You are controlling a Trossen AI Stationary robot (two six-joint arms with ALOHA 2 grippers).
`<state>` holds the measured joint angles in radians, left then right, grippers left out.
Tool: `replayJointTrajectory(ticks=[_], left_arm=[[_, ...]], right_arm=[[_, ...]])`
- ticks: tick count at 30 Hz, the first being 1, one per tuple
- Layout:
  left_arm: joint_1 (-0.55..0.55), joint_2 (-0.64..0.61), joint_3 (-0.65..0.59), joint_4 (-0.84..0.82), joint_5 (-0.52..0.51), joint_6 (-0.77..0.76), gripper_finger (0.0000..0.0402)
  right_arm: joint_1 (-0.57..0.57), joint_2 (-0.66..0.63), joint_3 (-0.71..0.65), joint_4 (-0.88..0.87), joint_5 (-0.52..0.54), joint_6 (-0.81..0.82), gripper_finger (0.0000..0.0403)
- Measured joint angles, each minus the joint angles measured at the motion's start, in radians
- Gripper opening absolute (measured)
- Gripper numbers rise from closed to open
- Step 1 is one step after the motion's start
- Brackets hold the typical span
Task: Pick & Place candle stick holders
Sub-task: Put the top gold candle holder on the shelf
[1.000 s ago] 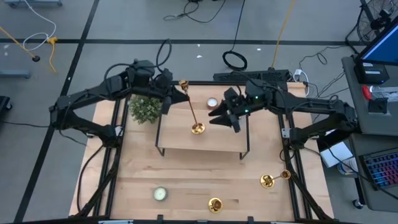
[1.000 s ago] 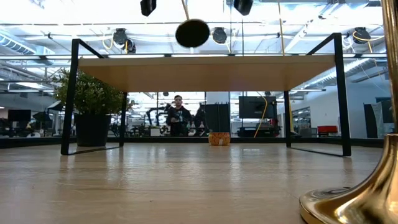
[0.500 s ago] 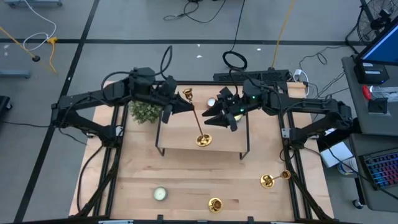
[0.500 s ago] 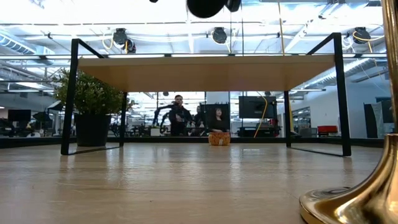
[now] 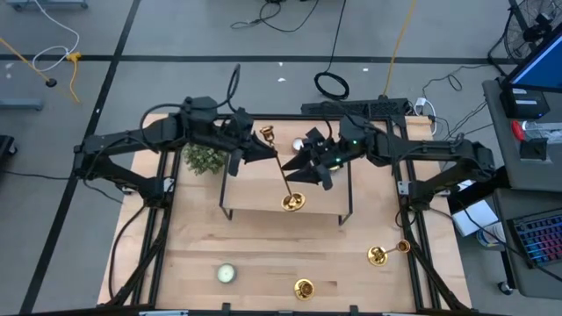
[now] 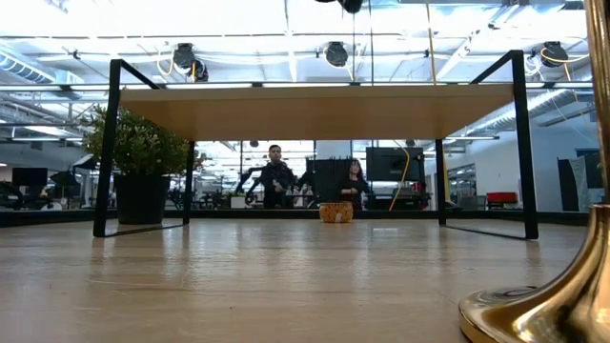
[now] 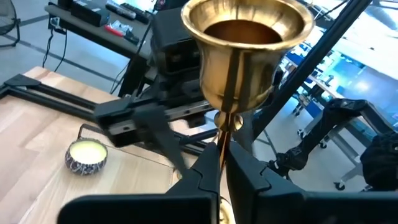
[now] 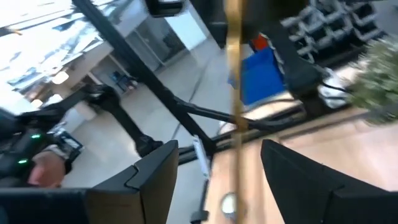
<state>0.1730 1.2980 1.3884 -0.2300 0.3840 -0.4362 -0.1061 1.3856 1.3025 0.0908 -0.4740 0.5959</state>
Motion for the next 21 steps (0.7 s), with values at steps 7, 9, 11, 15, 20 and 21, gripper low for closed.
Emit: replayJointTrajectory(ticks=[7,9,11,15,20,21], left_arm=[[0.000,0.000,0.000,-0.001,-0.016,0.000,0.0015],[0.000,0.000,0.000,-0.001,-0.017,0.000,0.0012],[0.000,0.000,0.000,-0.001,-0.015,0.003,0.0008],[-0.001,0.000,0.000,0.001,-0.014,0.004,0.0011],[-0.001,0.000,0.000,0.007,-0.011,-0.003,0.0011],[0.000,0.001,0.000,0.008,-0.008,-0.003,0.0008]], right_arm=[[0.004,0.001,0.000,0.005,0.001,0.021,0.0198],[0.005,0.001,0.000,0.006,0.002,0.022,0.0184],[0.009,0.001,0.000,0.005,0.002,0.021,0.0168],[0.010,0.001,0.000,0.004,0.004,0.021,0.0138],[0.010,0.001,0.000,0.004,0.023,0.019,0.0109],[0.010,0.003,0.000,0.005,0.025,0.018,0.0106]])
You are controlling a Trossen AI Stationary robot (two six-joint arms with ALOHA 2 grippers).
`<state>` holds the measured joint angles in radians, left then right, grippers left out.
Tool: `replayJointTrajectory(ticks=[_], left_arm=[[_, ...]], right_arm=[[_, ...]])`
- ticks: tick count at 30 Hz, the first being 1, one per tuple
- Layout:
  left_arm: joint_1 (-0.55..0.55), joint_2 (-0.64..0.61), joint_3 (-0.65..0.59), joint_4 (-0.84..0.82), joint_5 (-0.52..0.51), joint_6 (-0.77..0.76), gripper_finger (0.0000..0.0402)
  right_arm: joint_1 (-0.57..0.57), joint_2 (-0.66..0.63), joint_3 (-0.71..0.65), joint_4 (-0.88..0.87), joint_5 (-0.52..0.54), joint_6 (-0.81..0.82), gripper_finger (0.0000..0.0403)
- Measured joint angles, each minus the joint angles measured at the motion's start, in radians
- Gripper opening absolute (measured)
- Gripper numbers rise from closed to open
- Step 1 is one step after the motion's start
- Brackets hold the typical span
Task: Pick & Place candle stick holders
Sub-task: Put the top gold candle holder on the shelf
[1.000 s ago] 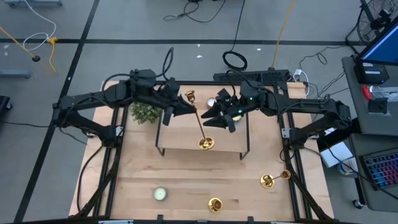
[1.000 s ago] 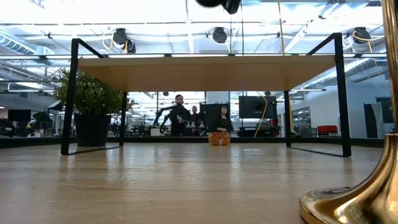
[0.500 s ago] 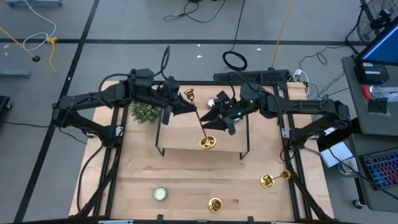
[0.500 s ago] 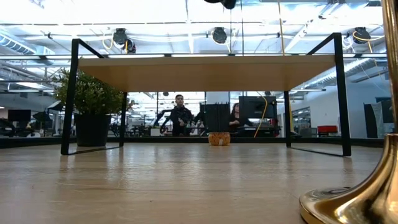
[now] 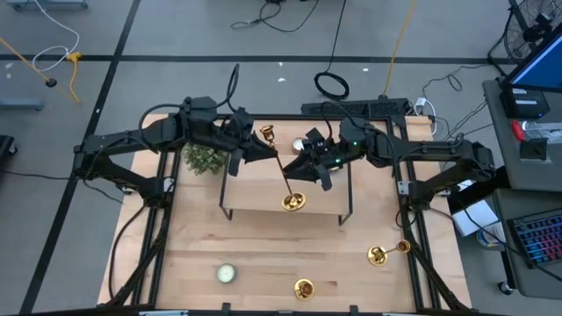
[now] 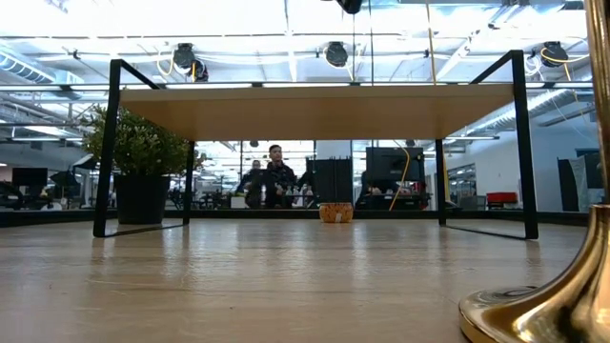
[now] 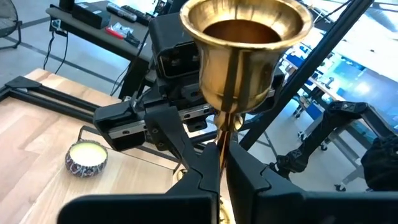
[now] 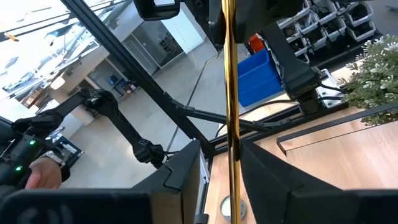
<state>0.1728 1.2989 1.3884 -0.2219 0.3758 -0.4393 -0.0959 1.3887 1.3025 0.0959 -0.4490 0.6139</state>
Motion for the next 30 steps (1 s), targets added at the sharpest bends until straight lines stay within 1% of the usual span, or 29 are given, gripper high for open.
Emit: replayJointTrajectory(ticks=[6,13,17,21,25,27,30], left_arm=[[-0.001,0.025,-0.002,0.040,0.017,-0.009,0.0015],[-0.006,0.049,-0.002,0.039,0.044,-0.015,0.0008],[-0.005,0.049,-0.002,0.035,0.045,-0.015,0.0014],[-0.005,0.049,-0.002,0.037,0.047,-0.014,0.0008],[-0.005,0.049,-0.002,0.035,0.051,-0.021,0.0014],[-0.005,0.049,-0.002,0.038,0.054,-0.027,0.0017],[-0.005,0.050,-0.002,0.038,0.062,-0.035,0.0011]], right_arm=[[0.000,0.025,0.000,0.008,-0.011,0.003,0.0102],[0.000,0.051,0.000,0.044,-0.051,0.054,0.0111],[0.000,0.050,0.000,0.049,-0.051,0.054,0.0089],[0.000,0.050,0.000,0.047,-0.051,0.052,0.0052],[0.000,0.050,0.000,0.048,-0.057,0.041,0.0015],[0.000,0.049,0.000,0.050,-0.070,0.039,0.0012],[0.000,0.046,0.000,0.047,-0.073,0.044,0.0019]])
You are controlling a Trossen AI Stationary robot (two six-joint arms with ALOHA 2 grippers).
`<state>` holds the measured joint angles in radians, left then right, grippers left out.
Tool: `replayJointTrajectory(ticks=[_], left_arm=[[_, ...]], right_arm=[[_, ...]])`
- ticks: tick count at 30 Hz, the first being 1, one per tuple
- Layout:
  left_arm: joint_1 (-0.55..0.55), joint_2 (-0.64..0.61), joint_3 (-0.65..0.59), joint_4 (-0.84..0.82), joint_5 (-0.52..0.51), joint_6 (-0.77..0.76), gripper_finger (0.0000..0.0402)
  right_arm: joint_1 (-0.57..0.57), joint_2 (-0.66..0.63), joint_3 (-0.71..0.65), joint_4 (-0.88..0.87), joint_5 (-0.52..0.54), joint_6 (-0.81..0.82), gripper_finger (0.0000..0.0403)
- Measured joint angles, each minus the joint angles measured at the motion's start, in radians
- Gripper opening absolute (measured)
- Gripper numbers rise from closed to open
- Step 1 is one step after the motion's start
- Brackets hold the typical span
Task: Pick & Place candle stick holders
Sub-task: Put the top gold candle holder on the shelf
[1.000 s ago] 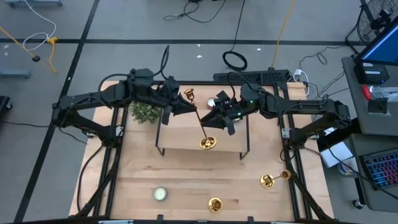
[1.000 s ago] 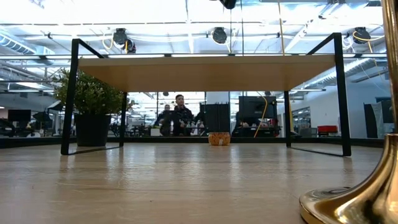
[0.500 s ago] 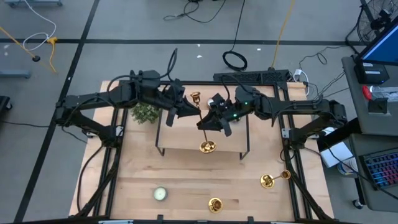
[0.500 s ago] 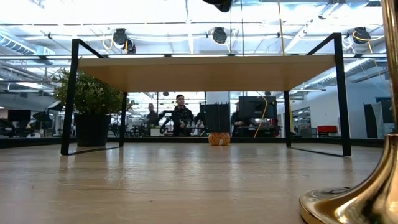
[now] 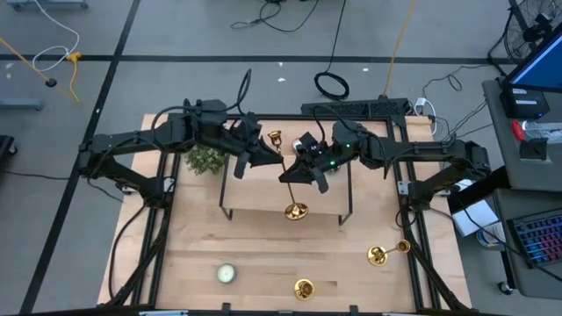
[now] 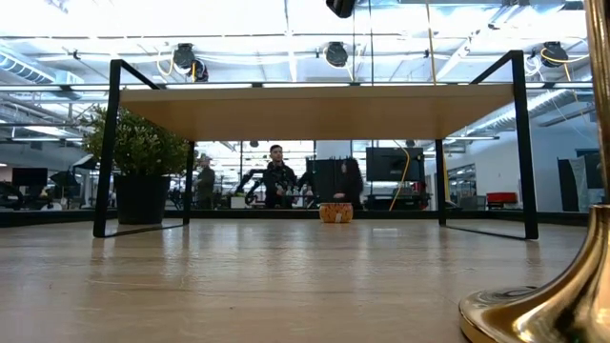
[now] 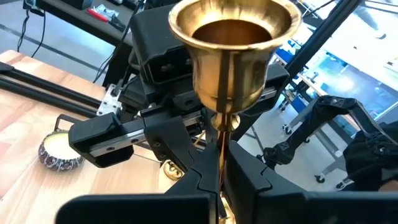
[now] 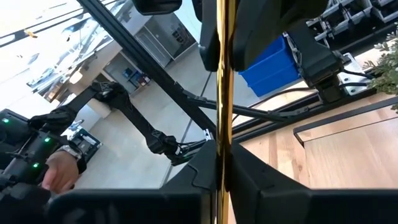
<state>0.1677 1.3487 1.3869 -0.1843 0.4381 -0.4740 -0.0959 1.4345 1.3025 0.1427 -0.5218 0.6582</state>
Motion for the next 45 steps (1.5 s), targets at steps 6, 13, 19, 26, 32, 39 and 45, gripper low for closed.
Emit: replayJointTrajectory(ticks=[6,13,19,26,32,39,45], left_arm=[[0.010,-0.018,0.000,0.006,0.006,-0.026,0.0023],[0.027,-0.079,0.001,0.047,0.008,-0.058,0.0083],[0.030,-0.115,0.001,0.050,0.005,-0.061,0.0095],[0.029,-0.142,0.001,-0.047,-0.037,-0.093,0.0096],[0.006,-0.157,0.001,-0.145,-0.094,-0.106,0.0097],[-0.032,-0.189,0.000,-0.285,-0.190,-0.074,0.0097],[-0.040,-0.249,0.000,-0.377,-0.316,-0.045,0.0097]], right_arm=[[0.000,-0.019,0.000,0.003,0.012,-0.008,0.0011],[0.000,-0.047,0.000,-0.003,0.029,-0.016,0.0013],[0.000,-0.058,-0.001,-0.005,0.076,-0.021,0.0013],[0.000,-0.069,-0.001,0.004,0.146,-0.026,0.0014],[0.012,-0.076,0.000,0.014,0.312,-0.073,0.0014],[0.021,-0.075,0.000,0.019,0.596,-0.157,0.0014],[0.035,-0.061,0.000,0.064,0.850,-0.258,0.0014]])
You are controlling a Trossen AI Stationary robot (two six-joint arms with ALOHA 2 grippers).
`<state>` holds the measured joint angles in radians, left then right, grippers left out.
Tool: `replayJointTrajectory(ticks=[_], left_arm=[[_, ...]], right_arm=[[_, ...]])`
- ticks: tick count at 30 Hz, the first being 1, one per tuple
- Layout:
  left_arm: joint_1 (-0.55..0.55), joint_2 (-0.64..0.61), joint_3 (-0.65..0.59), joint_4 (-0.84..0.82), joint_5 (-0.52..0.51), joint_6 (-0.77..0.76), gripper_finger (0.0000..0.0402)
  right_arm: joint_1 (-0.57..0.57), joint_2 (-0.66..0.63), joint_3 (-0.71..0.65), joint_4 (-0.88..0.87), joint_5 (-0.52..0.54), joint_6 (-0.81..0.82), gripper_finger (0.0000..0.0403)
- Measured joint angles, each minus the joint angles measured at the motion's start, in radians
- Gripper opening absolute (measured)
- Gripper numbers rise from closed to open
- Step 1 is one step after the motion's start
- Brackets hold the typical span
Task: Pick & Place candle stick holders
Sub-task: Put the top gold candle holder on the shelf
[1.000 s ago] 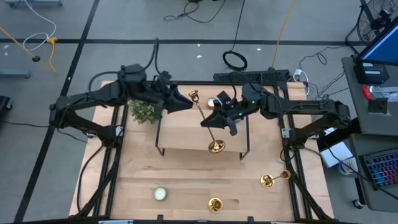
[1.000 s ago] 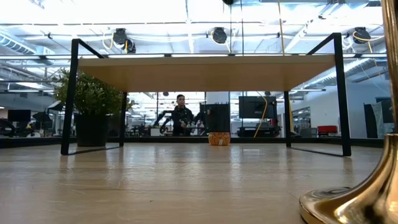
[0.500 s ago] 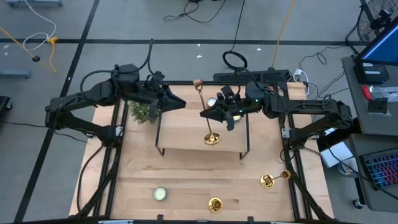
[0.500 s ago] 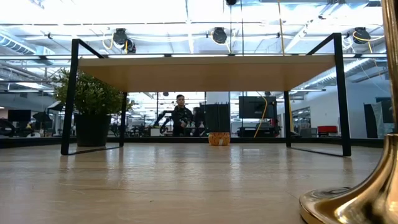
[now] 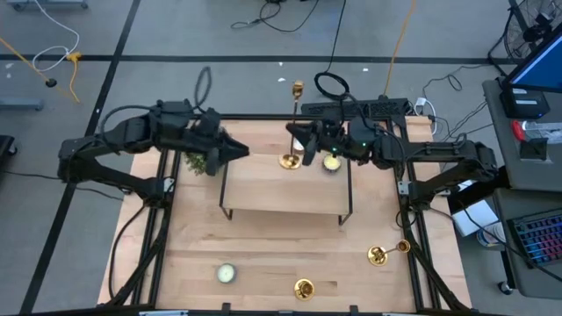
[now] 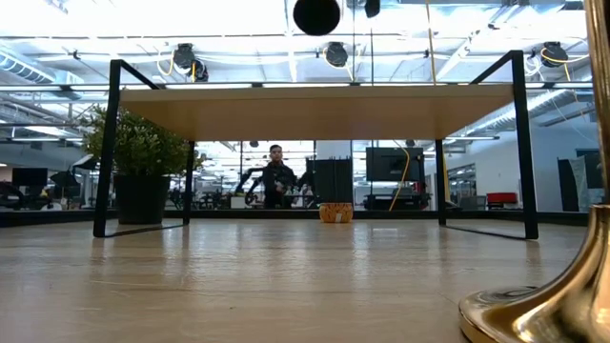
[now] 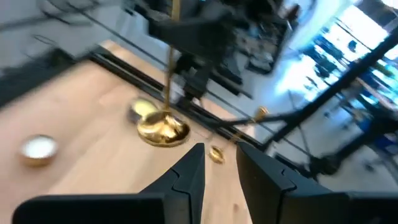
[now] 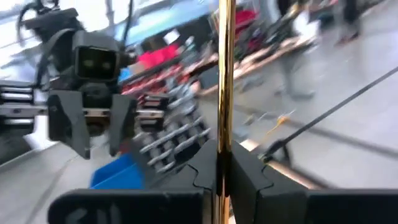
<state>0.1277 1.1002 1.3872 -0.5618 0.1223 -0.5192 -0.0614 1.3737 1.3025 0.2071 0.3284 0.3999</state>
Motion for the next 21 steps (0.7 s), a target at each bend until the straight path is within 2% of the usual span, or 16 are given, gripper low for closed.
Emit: replayJointTrajectory(ticks=[2,5,10,15,21], left_arm=[[0.001,-0.029,0.000,-0.031,-0.061,0.001,0.0097],[0.000,-0.067,0.000,-0.059,-0.131,0.023,0.0097],[0.000,-0.119,0.000,-0.117,-0.203,0.067,0.0097],[-0.001,-0.135,0.000,-0.157,-0.211,0.061,0.0097],[-0.030,-0.130,0.000,-0.185,-0.227,0.041,0.0097]], right_arm=[[0.015,0.011,0.000,0.026,0.038,-0.057,0.0014],[0.029,0.039,0.000,0.073,0.039,-0.151,0.0014],[0.031,0.126,0.000,0.066,0.046,-0.155,0.0014],[0.036,0.169,0.000,0.071,0.179,-0.218,0.0011],[0.036,0.180,0.000,0.135,0.402,-0.325,0.0011]])
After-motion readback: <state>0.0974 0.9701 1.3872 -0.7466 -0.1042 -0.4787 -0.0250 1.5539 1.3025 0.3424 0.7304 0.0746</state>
